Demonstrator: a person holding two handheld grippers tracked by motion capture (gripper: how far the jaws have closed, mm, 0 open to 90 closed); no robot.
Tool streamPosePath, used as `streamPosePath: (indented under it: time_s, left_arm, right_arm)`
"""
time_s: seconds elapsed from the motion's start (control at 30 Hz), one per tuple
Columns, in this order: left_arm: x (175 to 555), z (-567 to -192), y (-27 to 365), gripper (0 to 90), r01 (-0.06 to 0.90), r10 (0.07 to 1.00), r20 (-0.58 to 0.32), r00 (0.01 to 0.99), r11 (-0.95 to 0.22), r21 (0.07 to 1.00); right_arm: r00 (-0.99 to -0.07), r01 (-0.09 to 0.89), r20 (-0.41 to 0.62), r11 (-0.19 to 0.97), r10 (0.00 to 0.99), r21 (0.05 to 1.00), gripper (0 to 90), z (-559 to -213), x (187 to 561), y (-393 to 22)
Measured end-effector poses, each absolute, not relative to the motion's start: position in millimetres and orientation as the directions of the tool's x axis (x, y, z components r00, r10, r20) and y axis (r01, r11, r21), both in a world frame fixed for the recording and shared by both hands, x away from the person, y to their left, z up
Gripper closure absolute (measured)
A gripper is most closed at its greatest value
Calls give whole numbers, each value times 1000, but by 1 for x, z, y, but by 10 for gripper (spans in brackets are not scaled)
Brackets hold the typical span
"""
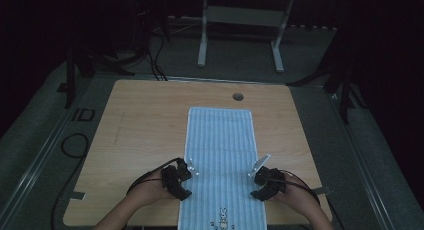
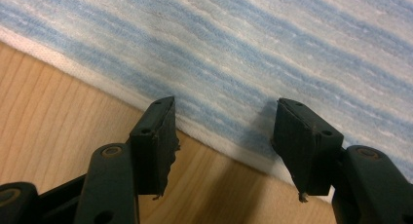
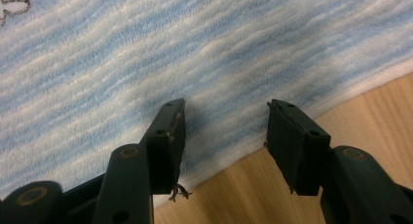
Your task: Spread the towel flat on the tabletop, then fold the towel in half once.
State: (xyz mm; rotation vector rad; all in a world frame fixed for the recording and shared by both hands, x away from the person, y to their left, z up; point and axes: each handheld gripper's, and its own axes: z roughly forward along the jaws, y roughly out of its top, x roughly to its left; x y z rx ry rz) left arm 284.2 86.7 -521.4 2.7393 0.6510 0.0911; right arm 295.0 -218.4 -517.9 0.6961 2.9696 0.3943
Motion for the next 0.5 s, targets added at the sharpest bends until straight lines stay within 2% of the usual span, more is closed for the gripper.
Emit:
streamPosePath:
  time_s: [0.23, 0.4, 0.43, 0.5]
  left_arm:
    - [304, -508, 94, 414, 447, 477, -16, 879, -812, 375]
    - [321, -504, 94, 391, 444, 482, 4, 876, -812, 379]
    - [340, -497, 95, 391, 459, 506, 27, 862, -802, 381]
    - [346, -494, 95, 391, 462, 510, 27, 860, -800, 382]
  right_arm:
    - [-895, 424, -3, 851, 447, 310, 493, -499, 324, -222]
    - [-890, 429, -12, 845, 456, 320, 494, -492, 348, -219]
    - [-886, 438, -4, 839, 464, 324, 494, -490, 366, -217]
    - [-887, 434, -8, 842, 461, 321, 494, -490, 371, -216]
